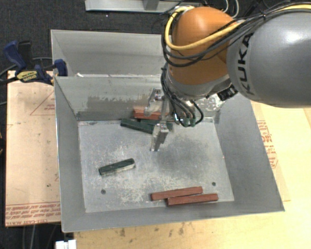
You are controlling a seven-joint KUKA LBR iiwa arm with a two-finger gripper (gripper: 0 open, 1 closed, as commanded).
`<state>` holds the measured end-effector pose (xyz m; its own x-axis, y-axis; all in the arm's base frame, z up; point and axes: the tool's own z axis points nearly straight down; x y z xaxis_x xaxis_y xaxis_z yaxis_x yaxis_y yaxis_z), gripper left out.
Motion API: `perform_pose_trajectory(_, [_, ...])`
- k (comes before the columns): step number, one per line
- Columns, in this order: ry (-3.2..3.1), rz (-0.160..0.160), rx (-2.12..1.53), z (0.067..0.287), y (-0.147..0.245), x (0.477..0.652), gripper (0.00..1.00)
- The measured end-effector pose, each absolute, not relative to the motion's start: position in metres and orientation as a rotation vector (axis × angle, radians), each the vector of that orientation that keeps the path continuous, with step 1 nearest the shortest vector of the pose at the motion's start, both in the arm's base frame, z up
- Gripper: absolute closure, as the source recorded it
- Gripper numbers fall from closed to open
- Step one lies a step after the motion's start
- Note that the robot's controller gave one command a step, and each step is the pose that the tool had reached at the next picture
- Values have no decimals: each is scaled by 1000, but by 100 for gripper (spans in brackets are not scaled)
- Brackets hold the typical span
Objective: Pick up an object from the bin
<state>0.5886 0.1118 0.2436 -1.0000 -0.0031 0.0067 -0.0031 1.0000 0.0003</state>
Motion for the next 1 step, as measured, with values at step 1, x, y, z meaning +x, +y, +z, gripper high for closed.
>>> perform_pose_trajectory(1, [-3137, -1, 4, 246, 112, 589, 0])
